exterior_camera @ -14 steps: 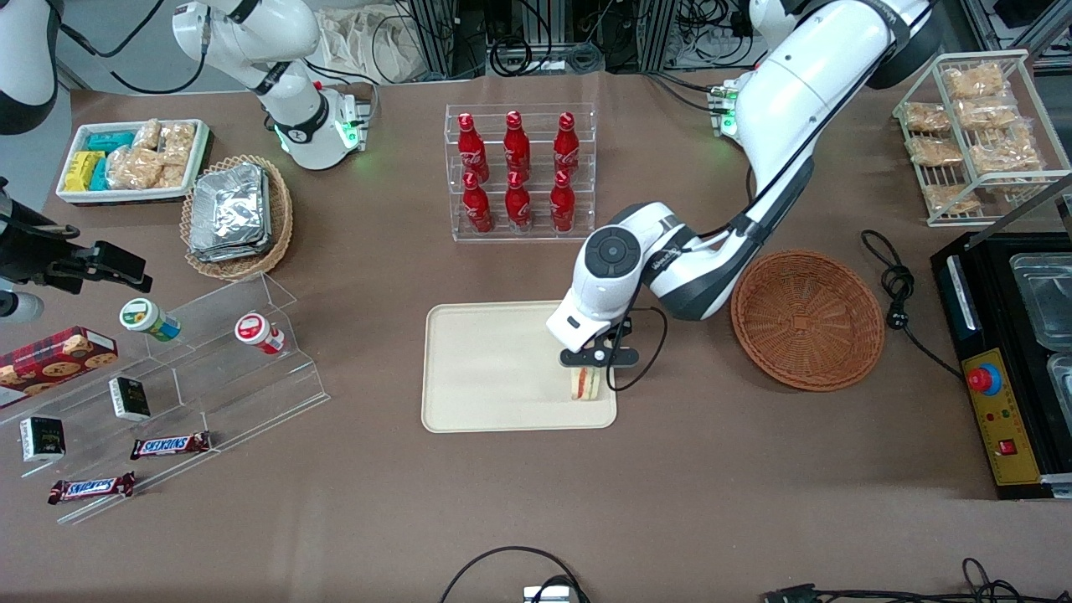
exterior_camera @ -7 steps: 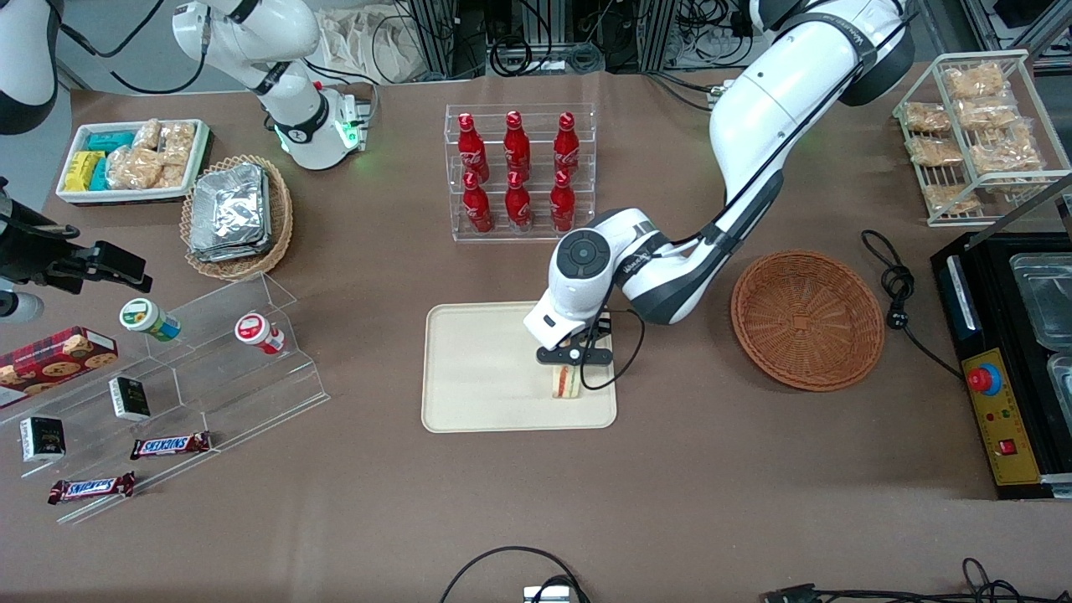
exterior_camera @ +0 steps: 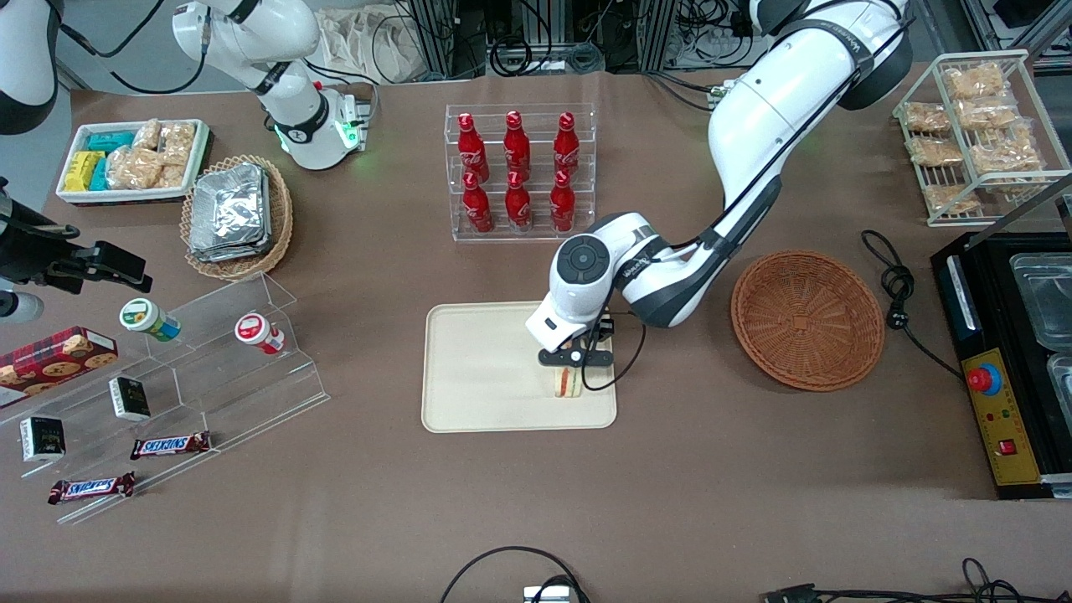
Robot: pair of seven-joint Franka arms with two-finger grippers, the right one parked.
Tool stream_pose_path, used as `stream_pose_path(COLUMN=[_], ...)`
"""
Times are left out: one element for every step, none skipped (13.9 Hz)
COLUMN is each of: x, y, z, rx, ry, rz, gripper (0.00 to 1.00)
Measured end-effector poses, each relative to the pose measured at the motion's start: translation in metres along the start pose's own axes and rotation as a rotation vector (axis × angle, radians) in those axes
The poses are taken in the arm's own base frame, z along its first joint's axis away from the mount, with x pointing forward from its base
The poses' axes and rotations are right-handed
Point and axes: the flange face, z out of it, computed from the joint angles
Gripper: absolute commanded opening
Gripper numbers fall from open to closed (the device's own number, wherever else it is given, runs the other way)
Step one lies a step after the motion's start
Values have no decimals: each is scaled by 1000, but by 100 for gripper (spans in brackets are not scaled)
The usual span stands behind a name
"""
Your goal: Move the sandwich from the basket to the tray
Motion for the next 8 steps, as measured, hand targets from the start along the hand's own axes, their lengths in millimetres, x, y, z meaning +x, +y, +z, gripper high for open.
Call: stream_pose_path(x=[0, 0, 0, 0, 0, 1, 2, 5], y=[0, 0, -1, -1, -1, -1, -2, -3], z=[1, 2, 3, 3, 3, 2, 1, -4], rx=[1, 1, 2, 3, 3, 3, 10, 20], ry=[-1, -3, -4, -5, -4, -4, -6, -9], rz=[0, 0, 0, -1, -2, -5, -8, -15], gripper=[72, 84, 95, 100, 100, 100, 100, 100])
